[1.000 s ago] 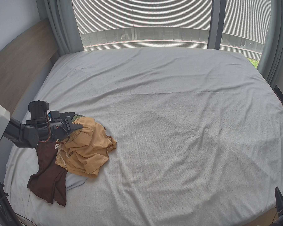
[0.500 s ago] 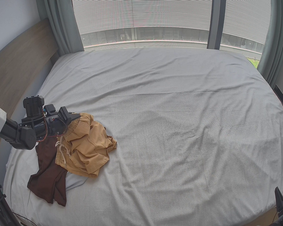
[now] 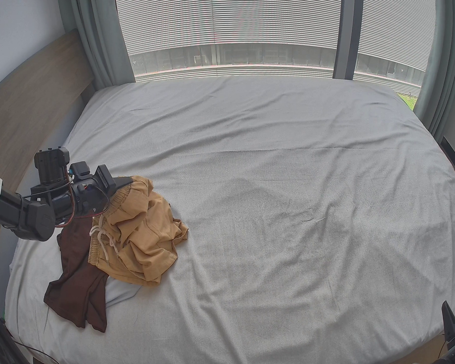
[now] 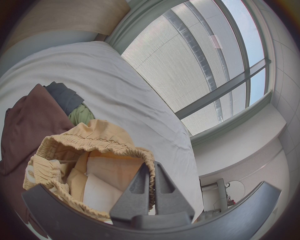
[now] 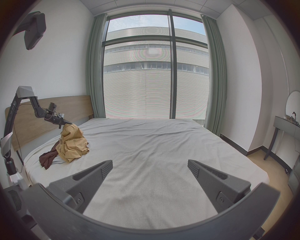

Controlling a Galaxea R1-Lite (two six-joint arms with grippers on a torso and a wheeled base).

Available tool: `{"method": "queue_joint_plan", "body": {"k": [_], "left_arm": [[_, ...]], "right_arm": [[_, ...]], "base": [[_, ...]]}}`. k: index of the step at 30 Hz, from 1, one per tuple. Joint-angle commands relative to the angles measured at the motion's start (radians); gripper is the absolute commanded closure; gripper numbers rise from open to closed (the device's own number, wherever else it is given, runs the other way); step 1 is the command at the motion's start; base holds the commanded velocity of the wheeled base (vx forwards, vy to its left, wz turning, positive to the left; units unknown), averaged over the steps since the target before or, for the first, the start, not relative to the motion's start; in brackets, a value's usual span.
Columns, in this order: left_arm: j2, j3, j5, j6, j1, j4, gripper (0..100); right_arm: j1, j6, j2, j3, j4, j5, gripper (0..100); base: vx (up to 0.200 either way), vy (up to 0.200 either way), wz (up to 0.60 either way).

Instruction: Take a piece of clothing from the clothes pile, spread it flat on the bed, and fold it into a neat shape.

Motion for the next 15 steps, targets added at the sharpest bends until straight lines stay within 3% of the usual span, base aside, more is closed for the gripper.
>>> {"method": "queue_joint_plan", "body": {"k": [1, 8, 15], "left_arm": [[-0.051, 0.011, 0.0, 0.0, -0.026, 0.001, 100], [-0.072, 0.046, 0.012, 0.029, -0.061, -0.03, 100], [-0.069, 0.057, 0.061, -0.005, -0.094, -0.052, 100]], "right_arm": [[0.0, -0.001, -0.016, 0.018, 0.0, 0.0, 0], [0.0, -0.001, -0.016, 0.018, 0.0, 0.0, 0], [0.0, -0.001, -0.016, 0.018, 0.0, 0.0, 0]], "base": [[0.0, 0.0, 0.0], [0.0, 0.0, 0.0], [0.0, 0.0, 0.0]]}}
